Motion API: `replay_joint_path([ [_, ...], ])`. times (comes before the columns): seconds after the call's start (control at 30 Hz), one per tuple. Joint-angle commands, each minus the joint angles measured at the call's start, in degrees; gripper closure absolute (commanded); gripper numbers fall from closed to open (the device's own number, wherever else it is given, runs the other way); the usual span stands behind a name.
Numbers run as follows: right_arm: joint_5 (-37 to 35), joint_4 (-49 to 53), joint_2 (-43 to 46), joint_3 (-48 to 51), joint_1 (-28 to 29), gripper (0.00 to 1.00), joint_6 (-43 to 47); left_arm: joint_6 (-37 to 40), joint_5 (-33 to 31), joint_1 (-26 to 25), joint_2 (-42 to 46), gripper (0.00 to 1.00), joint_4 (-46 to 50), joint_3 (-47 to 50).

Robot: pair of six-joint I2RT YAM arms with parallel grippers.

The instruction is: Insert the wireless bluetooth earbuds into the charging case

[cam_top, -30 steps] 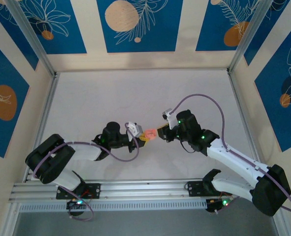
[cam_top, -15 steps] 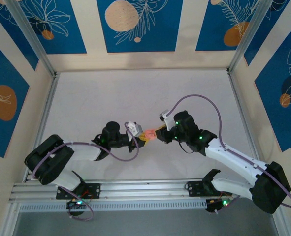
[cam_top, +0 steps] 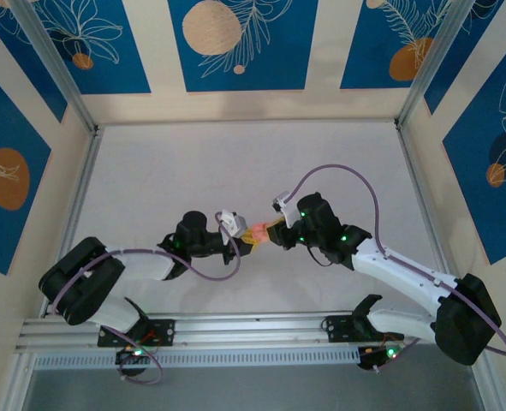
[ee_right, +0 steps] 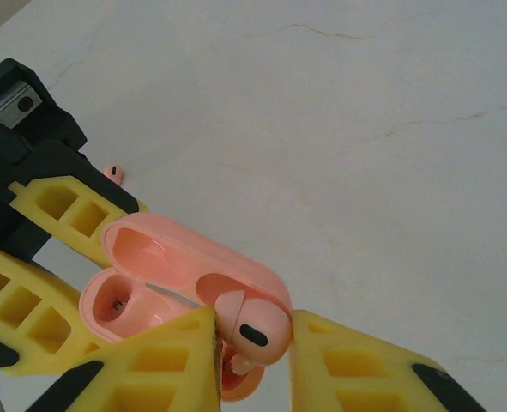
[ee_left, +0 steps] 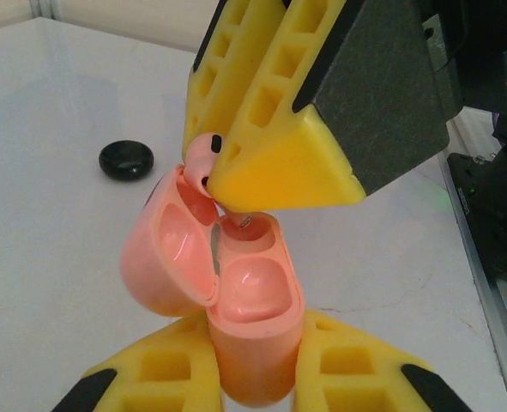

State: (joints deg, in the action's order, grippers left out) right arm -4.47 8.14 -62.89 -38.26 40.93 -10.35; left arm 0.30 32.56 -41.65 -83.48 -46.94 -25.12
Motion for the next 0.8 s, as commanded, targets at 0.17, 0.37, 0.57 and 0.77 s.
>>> replay_joint_path([
  [0.17, 0.88, 2.40, 1.43, -0.92, 1.47, 0.76, 2.77, 0.40, -0.24, -0.28, 2.97, 0.86, -1.68, -0.98],
  [0.37, 3.01, 2.91, 2.25, -0.50, 1.86, 0.76, 3.23, 0.50, -0.72, -0.28, 3.06, 0.86, -1.50, -1.07],
  [0.57, 4.88, 2.84, 1.46, -0.90, 1.95, 0.73, 3.32, 0.50, -0.30, -0.26, 3.15, 0.86, -1.45, -1.24],
  [0.77, 5.74, 3.35, 1.78, -0.96, 2.11, 0.71, 3.67, 0.76, -0.59, -0.27, 3.50, 0.86, -0.98, -1.06],
])
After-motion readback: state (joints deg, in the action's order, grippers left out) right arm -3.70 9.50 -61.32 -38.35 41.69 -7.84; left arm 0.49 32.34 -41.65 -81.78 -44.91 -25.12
